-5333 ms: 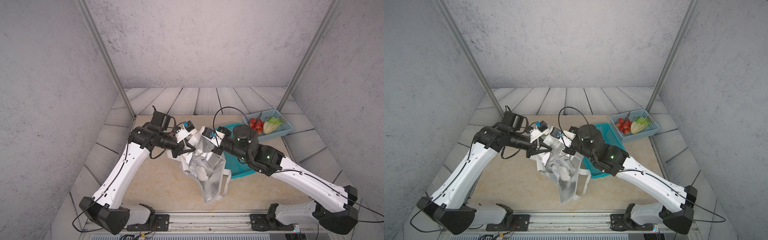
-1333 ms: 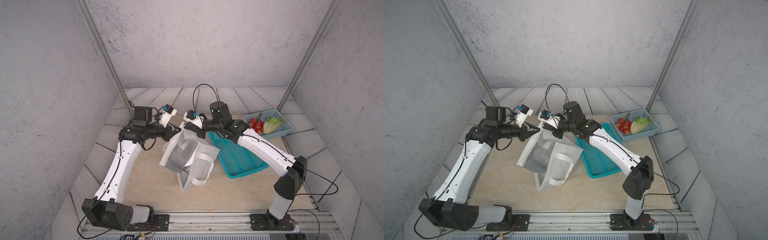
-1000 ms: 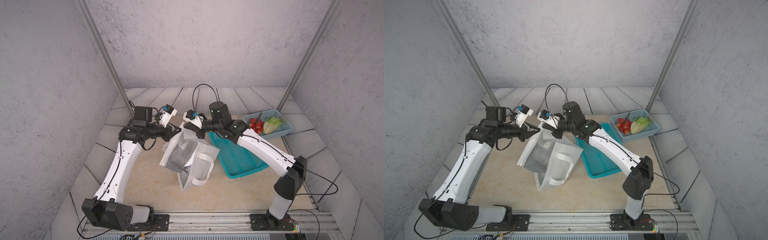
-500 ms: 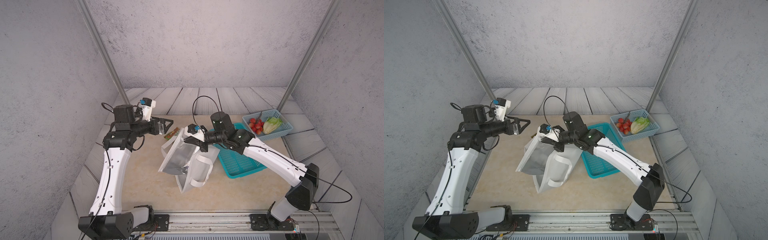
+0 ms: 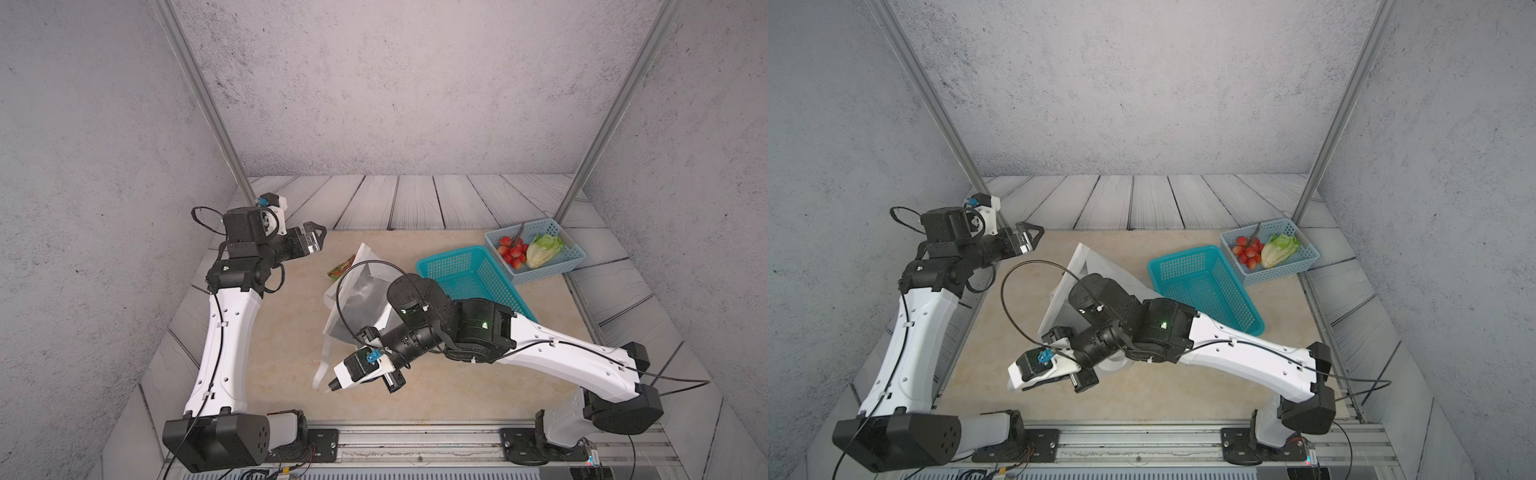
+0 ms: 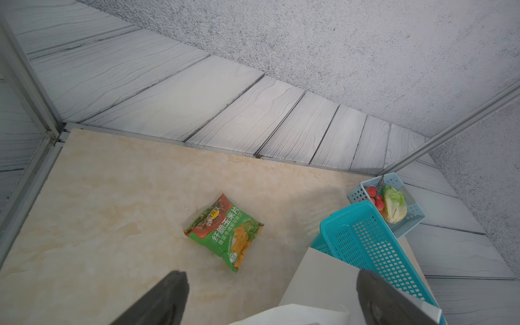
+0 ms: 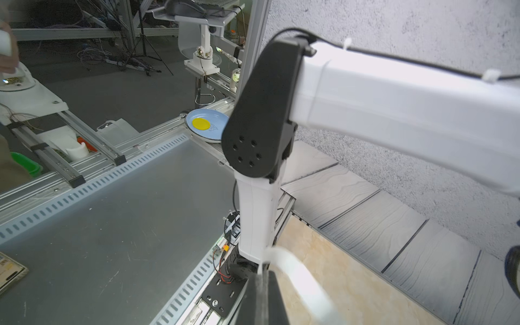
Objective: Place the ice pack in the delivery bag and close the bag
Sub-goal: Tear off the adhesive seal from the delivery bag, then place the adhesive seal at the center of the board.
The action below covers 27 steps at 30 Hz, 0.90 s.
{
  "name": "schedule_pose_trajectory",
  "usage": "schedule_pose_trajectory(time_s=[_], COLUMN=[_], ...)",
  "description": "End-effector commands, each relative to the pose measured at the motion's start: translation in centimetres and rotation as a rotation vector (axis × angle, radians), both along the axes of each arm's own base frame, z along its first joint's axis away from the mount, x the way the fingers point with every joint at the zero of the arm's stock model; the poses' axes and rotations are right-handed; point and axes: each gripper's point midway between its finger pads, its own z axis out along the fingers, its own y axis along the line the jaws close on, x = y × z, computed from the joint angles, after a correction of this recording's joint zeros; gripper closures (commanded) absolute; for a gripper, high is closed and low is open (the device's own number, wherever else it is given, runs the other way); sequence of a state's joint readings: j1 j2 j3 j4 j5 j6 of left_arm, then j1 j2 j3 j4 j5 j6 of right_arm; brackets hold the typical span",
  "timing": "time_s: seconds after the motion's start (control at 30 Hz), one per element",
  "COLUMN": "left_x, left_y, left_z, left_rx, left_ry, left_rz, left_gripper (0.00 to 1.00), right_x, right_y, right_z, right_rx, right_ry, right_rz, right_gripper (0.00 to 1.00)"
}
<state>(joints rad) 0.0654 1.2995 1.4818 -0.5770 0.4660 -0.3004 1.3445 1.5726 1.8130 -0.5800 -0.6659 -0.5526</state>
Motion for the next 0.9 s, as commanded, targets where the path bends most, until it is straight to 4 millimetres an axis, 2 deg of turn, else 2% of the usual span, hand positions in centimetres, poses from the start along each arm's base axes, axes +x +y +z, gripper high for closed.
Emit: schedule_pose_trajectory(time_s=[0.0,0.07,0.13,0.17,0.2,0.23,0.27,0.3,0.33,0.37,0.4,0.47,0.53,0.67,0.77,0.87], left_x=[1.5,1.9,2.3,2.4,2.4,2.3,2.1,1.9,1.5,1.1,0.7,-0.1,-0.4,-0.7,-1.2,-1.6], left_y=[2.0,2.4,2.2,2.1,1.5,1.0,0.6,0.3,0.1,-0.1,-0.2,-0.5,-0.9,-2.2,-2.8,-3.2], left_z=[-1.5,-2.0,-2.5,-2.4,-1.8,-1.1,-0.3,0.4,1.1,1.6,1.7,1.7,1.2,-0.3,-1.0,-1.3], left_rx=[0.023,0.018,-0.007,-0.026,-0.046,-0.06,-0.069,-0.074,-0.073,-0.071,-0.067,-0.068,-0.094,-0.124,-0.118,-0.112], left_ry=[0.03,0.033,0.04,0.039,0.015,-0.006,-0.027,-0.044,-0.062,-0.076,-0.081,-0.085,-0.077,-0.036,-0.016,-0.001], left_rz=[0.088,0.11,0.111,0.108,0.08,0.05,0.031,0.017,0.003,-0.008,-0.019,-0.032,-0.044,-0.09,-0.11,-0.126], left_gripper=[0.0,0.0,0.0,0.0,0.0,0.0,0.0,0.0,0.0,0.0,0.0,0.0,0.0,0.0,0.0,0.0], right_x=[-0.5,0.8,1.9,2.6,6.4,9.5,14.0,17.5,22.5,23.9,24.6,24.3,23.8,25.1,26.3,26.9], right_y=[-2.1,-5.2,-9.1,-10.6,-12.2,-13.3,-15.2,-18.9,-23.3,-29.3,-34.1,-41.1,-46.0,-50.7,-52.6,-54.1], right_z=[5.9,13.1,19.3,20.9,21.1,19.1,16.3,13.5,9.0,6.8,4.0,-1.4,-5.8,-13.4,-17.9,-21.6], right_rx=[0.141,0.368,0.523,0.54,0.491,0.386,0.268,0.186,0.082,0.123,0.164,0.178,0.125,0.096,0.095,0.041], right_ry=[-0.025,-0.084,-0.152,-0.168,-0.22,-0.266,-0.286,-0.228,-0.16,-0.039,0.034,0.138,0.227,0.61,0.856,0.965], right_rz=[-0.06,-0.161,-0.272,-0.333,-0.571,-0.744,-0.981,-1.179,-1.462,-1.686,-1.885,-2.176,-2.415,-2.692,-2.807,-2.925], right_gripper=[1.0,1.0,1.0,1.0,1.0,1.0,1.0,1.0,1.0,1.0,1.0,1.0,1.0,1.0,1.0,1.0])
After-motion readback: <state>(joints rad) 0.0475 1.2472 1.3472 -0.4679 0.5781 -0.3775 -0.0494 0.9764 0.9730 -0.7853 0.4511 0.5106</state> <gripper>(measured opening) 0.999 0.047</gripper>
